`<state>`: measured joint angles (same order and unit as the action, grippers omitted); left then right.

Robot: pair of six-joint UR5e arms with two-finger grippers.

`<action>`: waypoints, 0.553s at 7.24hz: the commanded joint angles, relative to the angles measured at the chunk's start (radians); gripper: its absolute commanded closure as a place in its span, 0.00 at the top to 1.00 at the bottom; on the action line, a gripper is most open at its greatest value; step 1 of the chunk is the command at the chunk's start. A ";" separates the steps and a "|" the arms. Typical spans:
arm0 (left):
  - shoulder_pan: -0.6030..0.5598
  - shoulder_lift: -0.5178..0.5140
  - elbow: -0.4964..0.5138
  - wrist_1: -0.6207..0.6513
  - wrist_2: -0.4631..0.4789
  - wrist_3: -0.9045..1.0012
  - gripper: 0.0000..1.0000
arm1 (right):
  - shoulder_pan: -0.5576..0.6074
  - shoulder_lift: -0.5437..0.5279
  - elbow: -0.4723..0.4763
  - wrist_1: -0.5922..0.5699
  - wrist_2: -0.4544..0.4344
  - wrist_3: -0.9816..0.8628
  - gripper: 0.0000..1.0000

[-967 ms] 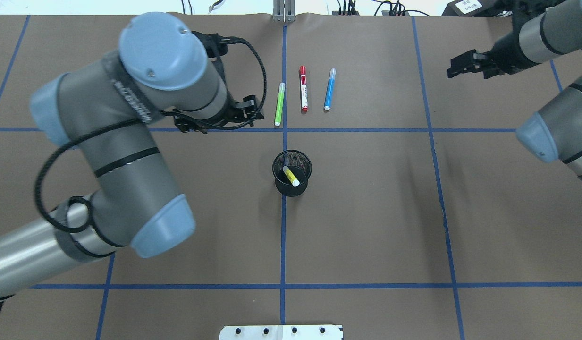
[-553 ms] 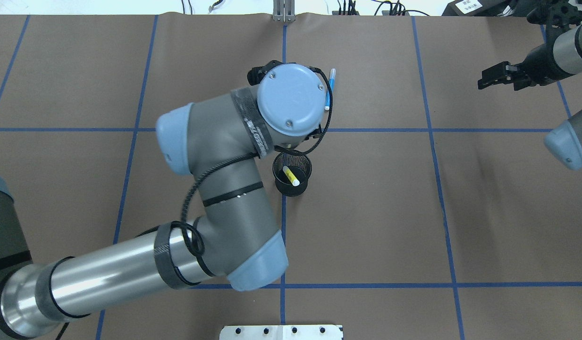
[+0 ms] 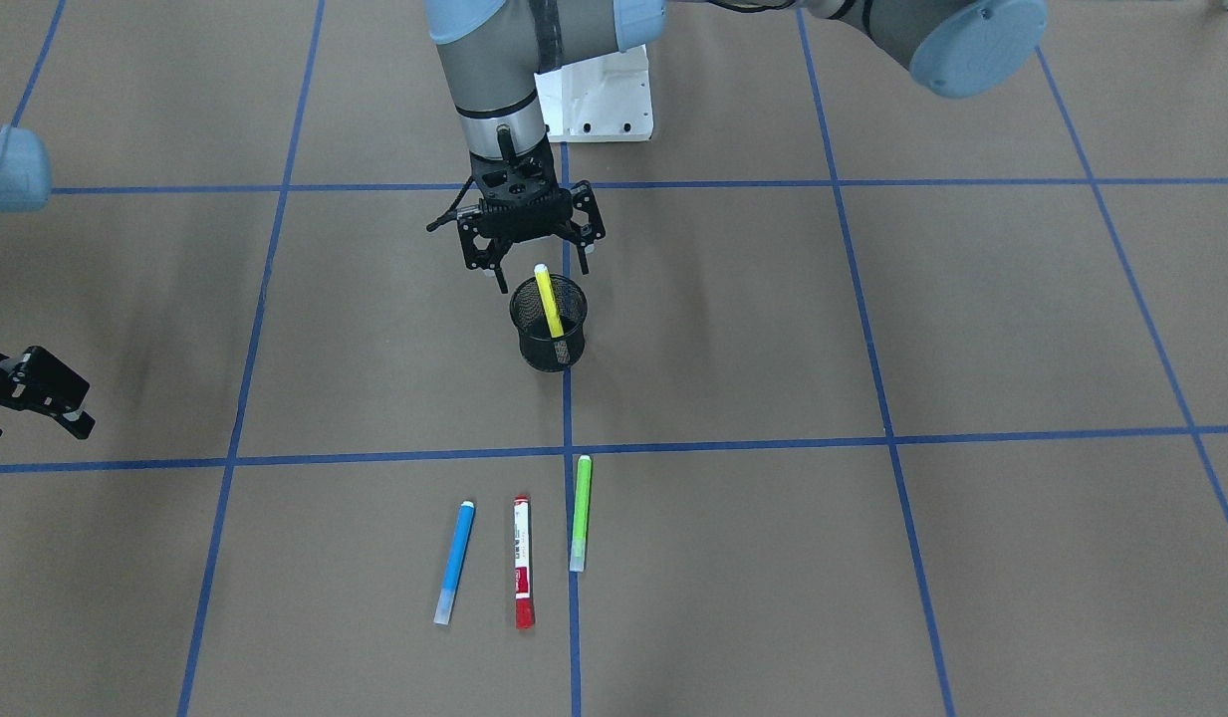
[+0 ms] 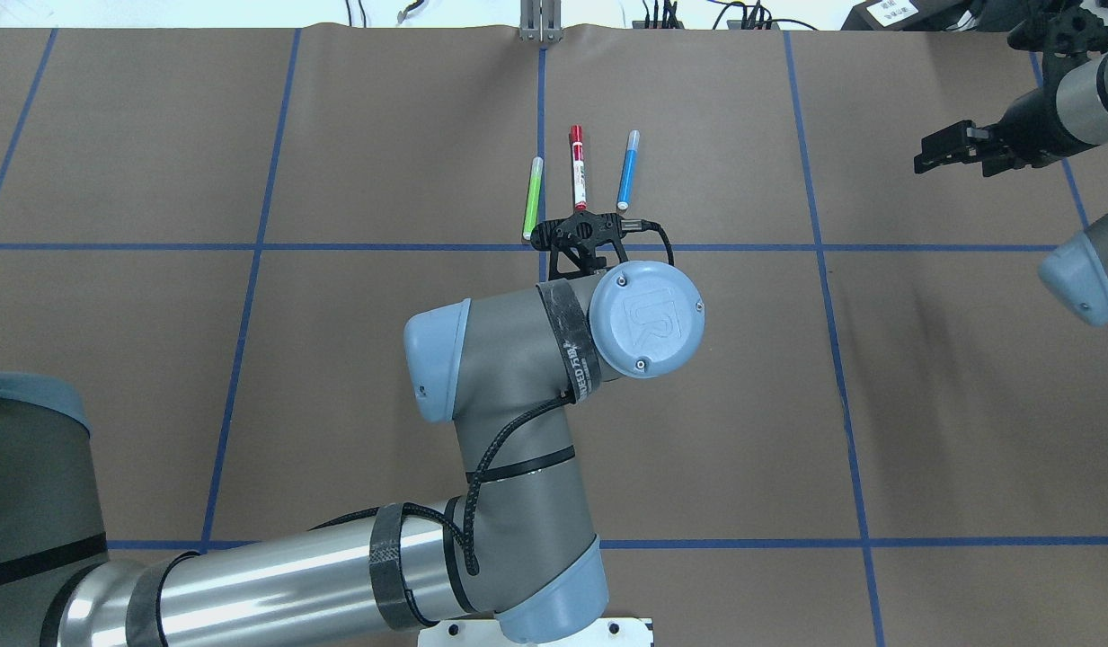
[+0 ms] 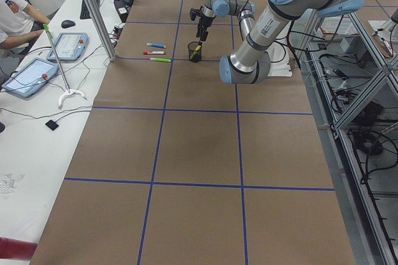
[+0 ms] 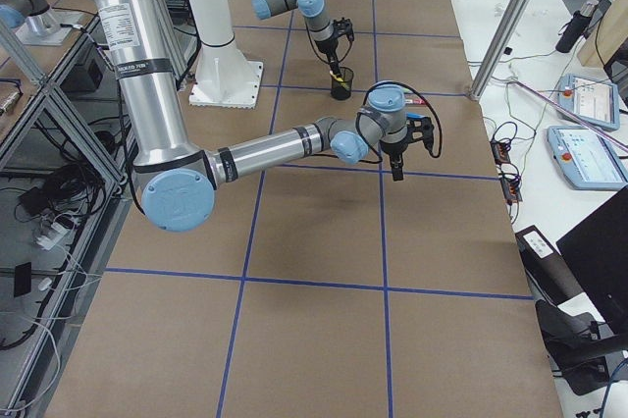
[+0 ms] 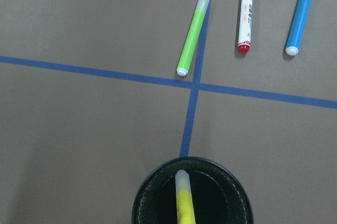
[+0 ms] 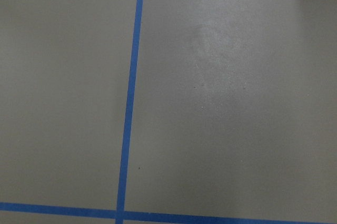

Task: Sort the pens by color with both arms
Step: 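Lower the left gripper and grasp the yellow highlighter in the cup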

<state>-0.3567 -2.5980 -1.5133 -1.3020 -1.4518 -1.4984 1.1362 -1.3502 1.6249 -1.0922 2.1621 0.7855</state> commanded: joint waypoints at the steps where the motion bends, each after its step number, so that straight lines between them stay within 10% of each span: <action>1: 0.005 -0.004 -0.001 0.000 0.005 -0.011 0.78 | 0.000 0.003 -0.007 0.000 -0.001 0.000 0.98; 4: 0.005 0.004 -0.005 -0.008 0.005 -0.011 0.72 | -0.001 0.006 -0.007 0.000 -0.001 0.000 0.98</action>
<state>-0.3513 -2.5967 -1.5159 -1.3049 -1.4466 -1.5093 1.1353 -1.3454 1.6185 -1.0922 2.1614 0.7854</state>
